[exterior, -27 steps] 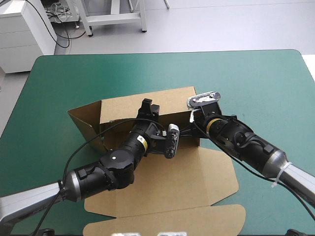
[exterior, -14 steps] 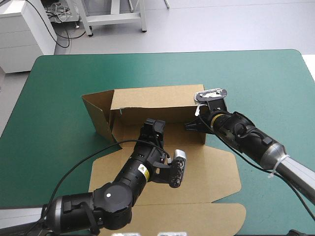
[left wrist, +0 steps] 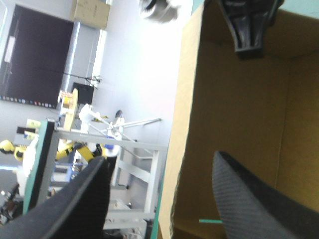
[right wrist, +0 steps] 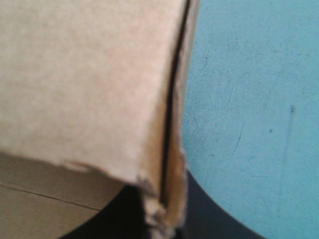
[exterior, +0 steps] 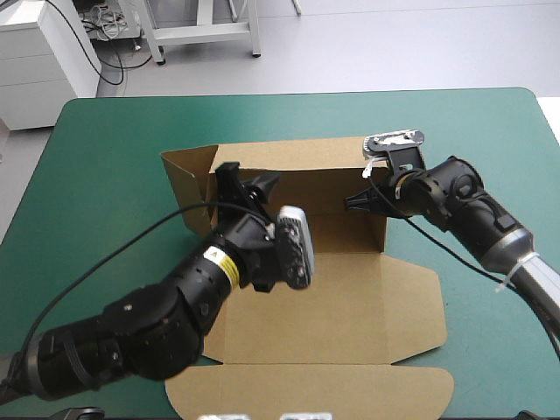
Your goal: Fold the box
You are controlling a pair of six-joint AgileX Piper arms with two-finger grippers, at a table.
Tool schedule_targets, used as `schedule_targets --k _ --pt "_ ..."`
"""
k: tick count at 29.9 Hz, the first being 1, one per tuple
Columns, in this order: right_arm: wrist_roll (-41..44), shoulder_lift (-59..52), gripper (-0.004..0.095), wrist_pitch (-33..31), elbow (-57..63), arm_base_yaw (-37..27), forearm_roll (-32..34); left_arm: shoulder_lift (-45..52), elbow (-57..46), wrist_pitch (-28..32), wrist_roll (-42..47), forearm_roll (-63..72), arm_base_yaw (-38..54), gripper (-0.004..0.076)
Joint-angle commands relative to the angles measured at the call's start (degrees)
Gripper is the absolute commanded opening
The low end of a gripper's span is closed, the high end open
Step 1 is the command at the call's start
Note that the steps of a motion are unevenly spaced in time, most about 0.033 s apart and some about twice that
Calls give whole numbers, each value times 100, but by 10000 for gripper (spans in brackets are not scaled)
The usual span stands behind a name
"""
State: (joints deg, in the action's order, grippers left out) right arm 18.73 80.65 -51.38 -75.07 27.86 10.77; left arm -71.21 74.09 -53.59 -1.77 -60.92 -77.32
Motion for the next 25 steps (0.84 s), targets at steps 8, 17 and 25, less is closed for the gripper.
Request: schedule_targets --k 8,17,25 --pt "-1400 933 -16 -1212 -1190 -1196 -1276 93 943 275 -820 2921 3481 393" --pt "-1785 2280 -16 -1241 -1965 -1210 -1381 655 293 438 -1737 6741 6260 378" --pt "-1873 2760 -16 -1085 -2052 -1210 -1370 2463 -1952 1067 -2378 7835 6544 371"
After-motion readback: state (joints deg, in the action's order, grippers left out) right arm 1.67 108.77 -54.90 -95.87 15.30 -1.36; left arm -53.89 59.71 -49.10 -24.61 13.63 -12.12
